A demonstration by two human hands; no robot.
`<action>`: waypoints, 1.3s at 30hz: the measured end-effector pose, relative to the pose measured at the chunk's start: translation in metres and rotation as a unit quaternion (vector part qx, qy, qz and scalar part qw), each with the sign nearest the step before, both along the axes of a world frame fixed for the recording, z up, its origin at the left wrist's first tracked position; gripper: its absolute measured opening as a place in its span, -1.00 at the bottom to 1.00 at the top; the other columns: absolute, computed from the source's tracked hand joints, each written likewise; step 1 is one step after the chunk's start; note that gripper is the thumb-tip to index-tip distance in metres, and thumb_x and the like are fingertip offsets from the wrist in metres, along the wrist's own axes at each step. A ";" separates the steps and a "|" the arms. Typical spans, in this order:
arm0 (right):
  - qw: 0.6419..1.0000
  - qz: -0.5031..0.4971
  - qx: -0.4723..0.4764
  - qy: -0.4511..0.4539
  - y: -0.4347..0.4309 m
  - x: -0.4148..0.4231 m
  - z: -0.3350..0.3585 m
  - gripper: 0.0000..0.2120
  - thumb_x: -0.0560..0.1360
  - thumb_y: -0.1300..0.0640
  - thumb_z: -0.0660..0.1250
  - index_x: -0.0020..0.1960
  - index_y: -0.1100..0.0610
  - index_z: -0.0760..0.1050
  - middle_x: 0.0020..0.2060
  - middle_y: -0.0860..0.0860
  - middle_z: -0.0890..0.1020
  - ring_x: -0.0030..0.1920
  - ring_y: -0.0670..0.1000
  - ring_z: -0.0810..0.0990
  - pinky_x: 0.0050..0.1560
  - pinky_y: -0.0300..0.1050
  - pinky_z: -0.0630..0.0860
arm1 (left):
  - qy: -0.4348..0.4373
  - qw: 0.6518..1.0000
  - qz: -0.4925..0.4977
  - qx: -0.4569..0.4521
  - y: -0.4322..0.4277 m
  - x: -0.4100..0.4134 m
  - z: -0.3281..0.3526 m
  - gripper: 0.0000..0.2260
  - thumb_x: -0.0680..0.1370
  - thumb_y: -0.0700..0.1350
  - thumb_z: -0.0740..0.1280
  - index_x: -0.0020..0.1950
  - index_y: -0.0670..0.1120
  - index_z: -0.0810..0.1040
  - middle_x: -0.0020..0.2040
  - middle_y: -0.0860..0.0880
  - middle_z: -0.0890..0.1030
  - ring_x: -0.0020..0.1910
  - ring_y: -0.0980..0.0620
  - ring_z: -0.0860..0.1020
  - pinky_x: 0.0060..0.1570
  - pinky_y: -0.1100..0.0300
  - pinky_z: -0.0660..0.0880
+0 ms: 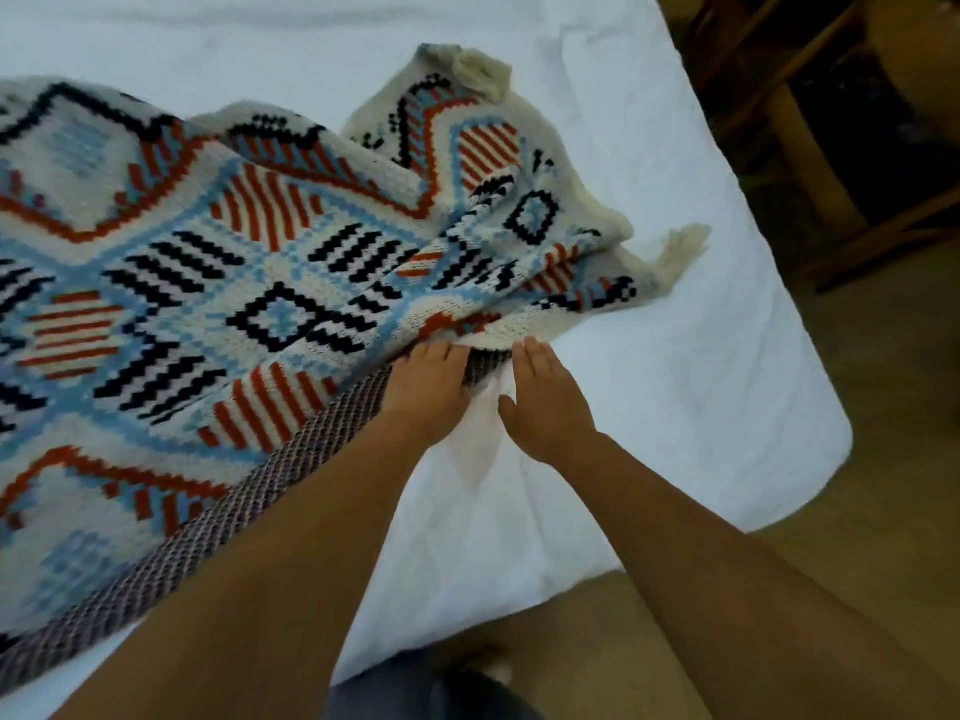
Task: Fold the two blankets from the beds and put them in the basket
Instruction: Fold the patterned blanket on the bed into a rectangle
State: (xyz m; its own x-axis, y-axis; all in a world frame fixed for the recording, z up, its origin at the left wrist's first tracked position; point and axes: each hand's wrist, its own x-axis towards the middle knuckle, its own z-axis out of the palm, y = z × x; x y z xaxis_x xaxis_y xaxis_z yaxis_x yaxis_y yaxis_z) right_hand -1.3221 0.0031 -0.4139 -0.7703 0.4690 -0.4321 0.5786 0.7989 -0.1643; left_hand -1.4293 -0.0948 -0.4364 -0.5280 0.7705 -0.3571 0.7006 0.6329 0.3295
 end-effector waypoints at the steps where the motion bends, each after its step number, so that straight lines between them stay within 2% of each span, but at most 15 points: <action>1: 1.000 0.000 0.002 0.004 0.005 0.000 0.000 -0.37 0.58 0.04 0.11 0.50 0.22 -0.11 0.52 0.14 -0.04 0.52 0.09 -0.09 0.51 -0.07 -0.09 | 0.018 1.000 -0.001 0.015 0.003 0.000 0.000 -0.56 0.58 0.02 0.18 0.43 -0.07 0.23 0.40 -0.11 0.32 0.35 -0.13 0.28 0.29 -0.03 0.26; 3: 1.000 -0.001 0.002 0.007 0.022 -0.001 -0.004 -0.37 0.57 0.05 0.12 0.51 0.21 -0.11 0.52 0.15 -0.04 0.52 0.09 -0.09 0.51 -0.07 -0.10 | 0.055 0.998 0.007 0.043 0.016 0.000 -0.001 -0.50 0.55 -0.03 0.23 0.46 -0.05 0.17 0.41 -0.10 0.28 0.39 -0.13 0.23 0.33 -0.04 0.20; 5: 1.000 0.002 0.020 0.012 0.042 -0.002 -0.010 -0.36 0.56 0.05 0.14 0.51 0.20 -0.09 0.52 0.14 -0.03 0.52 0.11 -0.09 0.51 -0.05 -0.06 | 0.077 0.996 0.037 0.033 0.028 0.001 -0.004 -0.46 0.52 -0.07 0.26 0.46 -0.04 0.15 0.42 -0.11 0.27 0.40 -0.15 0.21 0.36 -0.06 0.16; 8: 0.999 -0.004 0.045 0.010 0.078 -0.003 -0.019 -0.34 0.54 0.09 0.18 0.51 0.18 -0.08 0.53 0.13 -0.04 0.52 0.15 -0.09 0.47 -0.01 0.00 | 0.070 0.994 0.082 -0.030 0.041 0.001 -0.011 -0.56 0.54 -0.09 0.21 0.40 -0.07 0.25 0.37 -0.12 0.36 0.35 -0.15 0.30 0.32 -0.07 0.21; 13: 0.989 0.077 0.124 -0.029 0.135 -0.003 -0.033 -0.34 0.52 0.20 0.18 0.51 0.15 -0.10 0.52 0.14 0.00 0.51 0.20 -0.08 0.47 0.07 -0.01 | 0.067 0.989 0.118 -0.056 0.059 0.014 -0.015 -0.75 0.53 -0.20 0.18 0.21 -0.11 0.39 0.17 -0.14 0.47 0.15 -0.16 0.43 0.11 -0.04 0.35; 17: 0.974 0.152 0.169 -0.023 0.167 0.001 -0.041 -0.44 0.53 0.23 0.16 0.47 0.19 0.03 0.47 0.19 0.17 0.47 0.22 0.09 0.41 0.14 0.11 | 0.051 0.984 0.171 -0.004 0.073 0.048 -0.016 -0.88 0.56 -0.20 0.13 0.06 -0.16 0.38 0.03 -0.17 0.48 -0.05 -0.15 0.43 -0.17 0.08 0.23; 19: 0.969 0.174 0.177 -0.020 0.180 0.002 -0.044 -0.54 0.54 0.23 0.11 0.42 0.23 0.14 0.41 0.22 0.28 0.41 0.21 0.21 0.36 0.16 0.16 | 0.047 0.979 0.195 0.017 0.081 0.070 -0.018 -0.88 0.57 -0.17 0.12 0.05 -0.16 0.39 0.02 -0.17 0.49 -0.07 -0.14 0.43 -0.20 0.12 0.21; 22: 0.959 0.227 0.168 -0.034 0.192 0.001 -0.048 -0.66 0.54 0.30 0.09 0.31 0.24 0.29 0.32 0.21 0.40 0.29 0.23 0.38 0.24 0.12 0.30 | 0.036 0.973 0.228 0.019 0.082 0.101 -0.021 -0.81 0.57 -0.12 0.12 0.11 -0.17 0.40 0.06 -0.16 0.50 -0.01 -0.16 0.45 -0.19 0.11 0.22; 25: 0.952 0.260 0.161 -0.017 0.202 0.008 -0.047 -0.71 0.51 0.33 0.12 0.21 0.22 0.39 0.19 0.20 0.49 0.18 0.22 0.46 0.08 0.07 0.39 | 0.043 0.971 0.236 0.008 0.075 0.123 -0.023 -0.79 0.58 -0.07 0.12 0.10 -0.18 0.40 0.05 -0.17 0.50 -0.01 -0.16 0.45 -0.21 0.12 0.22; 27: 0.944 0.284 0.169 -0.015 0.207 0.024 -0.045 -0.76 0.51 0.30 0.13 0.14 0.21 0.45 0.09 0.17 0.54 0.12 0.21 0.50 0.04 0.04 0.40 | 0.047 0.970 0.239 0.007 0.072 0.139 -0.020 -0.78 0.58 -0.06 0.12 0.09 -0.17 0.41 0.04 -0.17 0.51 -0.02 -0.16 0.46 -0.22 0.13 0.20; 30: 0.929 0.313 0.183 -0.071 0.217 0.060 -0.036 -0.81 0.52 0.21 0.17 0.04 0.13 0.53 0.03 0.08 0.61 0.08 0.14 0.56 0.04 -0.02 0.43 | 0.047 0.973 0.227 -0.005 0.069 0.171 -0.016 -0.76 0.59 -0.03 0.11 0.11 -0.15 0.41 0.06 -0.14 0.51 0.00 -0.15 0.48 -0.22 0.13 0.21; 34: 0.921 0.297 0.158 -0.195 0.220 0.129 -0.026 -0.79 0.52 0.17 0.17 0.11 0.08 0.49 0.11 0.03 0.59 0.13 0.08 0.55 0.07 -0.06 0.45 | 0.021 0.981 0.189 -0.035 0.066 0.242 -0.012 -0.74 0.60 -0.01 0.06 0.14 -0.13 0.39 0.09 -0.13 0.50 0.02 -0.13 0.47 -0.18 0.11 0.29; 37: 0.921 0.278 0.125 -0.243 0.212 0.172 -0.032 -0.71 0.52 0.13 0.20 0.23 0.08 0.43 0.22 0.04 0.52 0.22 0.08 0.49 0.19 -0.01 0.42 | 0.012 0.976 0.190 -0.105 0.064 0.290 -0.021 -0.74 0.58 -0.09 0.08 0.24 -0.11 0.34 0.19 -0.11 0.44 0.15 -0.11 0.40 0.03 0.07 0.33; 39: 0.923 0.279 0.123 -0.235 0.211 0.195 -0.038 -0.63 0.52 0.09 0.21 0.31 0.09 0.32 0.30 0.07 0.42 0.30 0.10 0.40 0.23 0.04 0.38 | -0.005 0.968 0.200 -0.153 0.068 0.313 -0.028 -0.65 0.55 -0.15 0.12 0.34 -0.10 0.26 0.31 -0.12 0.35 0.28 -0.14 0.32 0.20 0.01 0.28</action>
State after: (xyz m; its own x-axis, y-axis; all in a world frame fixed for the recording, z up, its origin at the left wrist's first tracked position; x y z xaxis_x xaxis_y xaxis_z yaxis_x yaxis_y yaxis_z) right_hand -1.1272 0.2145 -0.4517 -0.6763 0.1854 -0.7129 0.0279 0.9736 0.2267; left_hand -1.1166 -0.0267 -0.4646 -0.7579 0.3623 -0.5425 0.3763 0.9221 0.0901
